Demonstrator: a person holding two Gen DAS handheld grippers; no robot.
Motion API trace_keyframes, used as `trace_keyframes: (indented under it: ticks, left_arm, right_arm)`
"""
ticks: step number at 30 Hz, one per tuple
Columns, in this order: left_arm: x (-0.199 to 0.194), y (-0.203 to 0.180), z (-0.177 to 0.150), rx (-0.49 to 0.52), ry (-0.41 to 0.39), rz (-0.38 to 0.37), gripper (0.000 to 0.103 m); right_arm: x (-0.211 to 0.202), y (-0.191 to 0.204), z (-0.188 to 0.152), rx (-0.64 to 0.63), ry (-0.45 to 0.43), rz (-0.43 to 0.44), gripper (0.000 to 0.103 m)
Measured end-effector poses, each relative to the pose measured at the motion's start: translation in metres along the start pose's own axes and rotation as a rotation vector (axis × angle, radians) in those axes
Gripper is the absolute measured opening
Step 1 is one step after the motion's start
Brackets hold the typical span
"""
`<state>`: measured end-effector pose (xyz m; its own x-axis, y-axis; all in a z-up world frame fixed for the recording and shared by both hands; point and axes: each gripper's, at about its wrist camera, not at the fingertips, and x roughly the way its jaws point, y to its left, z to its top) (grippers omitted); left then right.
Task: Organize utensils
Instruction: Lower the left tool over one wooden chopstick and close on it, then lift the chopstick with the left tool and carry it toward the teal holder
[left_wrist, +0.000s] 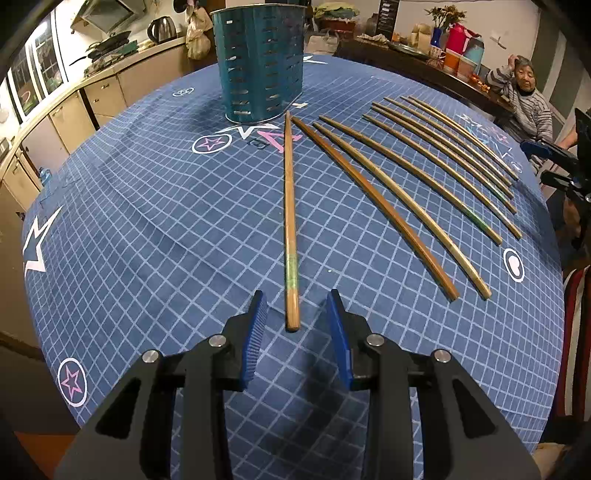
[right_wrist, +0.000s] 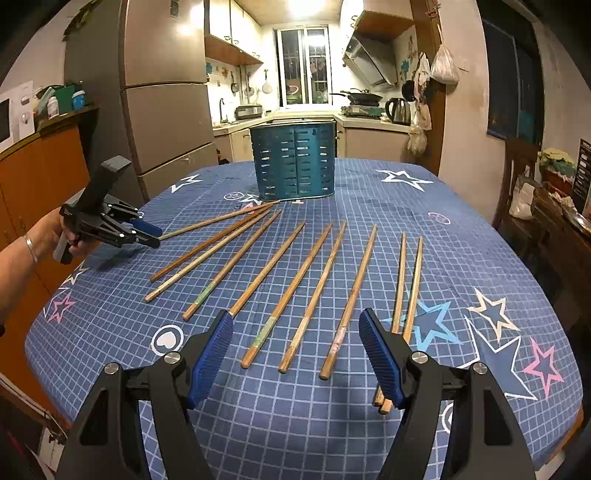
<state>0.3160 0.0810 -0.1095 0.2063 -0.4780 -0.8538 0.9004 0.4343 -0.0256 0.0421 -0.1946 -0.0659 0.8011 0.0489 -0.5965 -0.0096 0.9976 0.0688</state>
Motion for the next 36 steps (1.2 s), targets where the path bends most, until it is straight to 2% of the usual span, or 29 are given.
trace_keyframes:
  ticks: [1, 3, 4, 5, 8, 12, 19, 22, 26, 32, 36]
  left_arm:
    - [-0.001, 0.0, -0.002, -0.002, -0.011, -0.001, 0.032]
    - [-0.002, -0.001, -0.006, -0.004, -0.037, 0.017, 0.024]
    - [-0.004, -0.001, -0.009, -0.014, -0.052, 0.022, 0.009]
    - [-0.006, 0.0, -0.012, -0.029, -0.065, 0.037, 0.005]
    - [-0.006, -0.008, -0.015, -0.038, -0.082, 0.092, 0.005]
    - [-0.01, -0.024, -0.018, -0.069, -0.102, 0.128, 0.005]
    - [-0.043, -0.064, -0.03, -0.202, -0.218, 0.202, 0.005]
    - [-0.063, -0.084, -0.037, -0.284, -0.262, 0.239, 0.005]
    - [-0.074, -0.104, -0.049, -0.384, -0.313, 0.26, 0.005]
    - [-0.074, -0.118, -0.062, -0.472, -0.333, 0.303, 0.005]
    - [-0.076, -0.124, -0.066, -0.484, -0.33, 0.349, 0.005]
  right_arm:
    - [0.001, 0.002, 0.001, 0.0, 0.002, -0.003, 0.065]
    - [0.002, 0.006, 0.003, -0.004, -0.001, -0.011, 0.055]
    - [0.002, 0.008, 0.002, -0.007, -0.005, -0.013, 0.054]
    - [0.002, 0.01, 0.002, -0.01, -0.008, -0.012, 0.052]
    - [0.004, 0.023, 0.002, -0.021, -0.015, -0.004, 0.052]
    - [0.012, 0.038, 0.004, -0.025, 0.0, 0.034, 0.052]
    - [0.038, 0.071, 0.012, -0.059, 0.058, 0.076, 0.05]
    - [0.042, 0.069, 0.007, -0.06, 0.088, 0.044, 0.047]
    - [0.048, 0.067, -0.006, -0.054, 0.132, 0.026, 0.034]
    - [0.048, 0.084, -0.02, -0.108, 0.115, -0.024, 0.034]
    - [0.048, 0.085, -0.03, -0.089, 0.098, -0.062, 0.034]
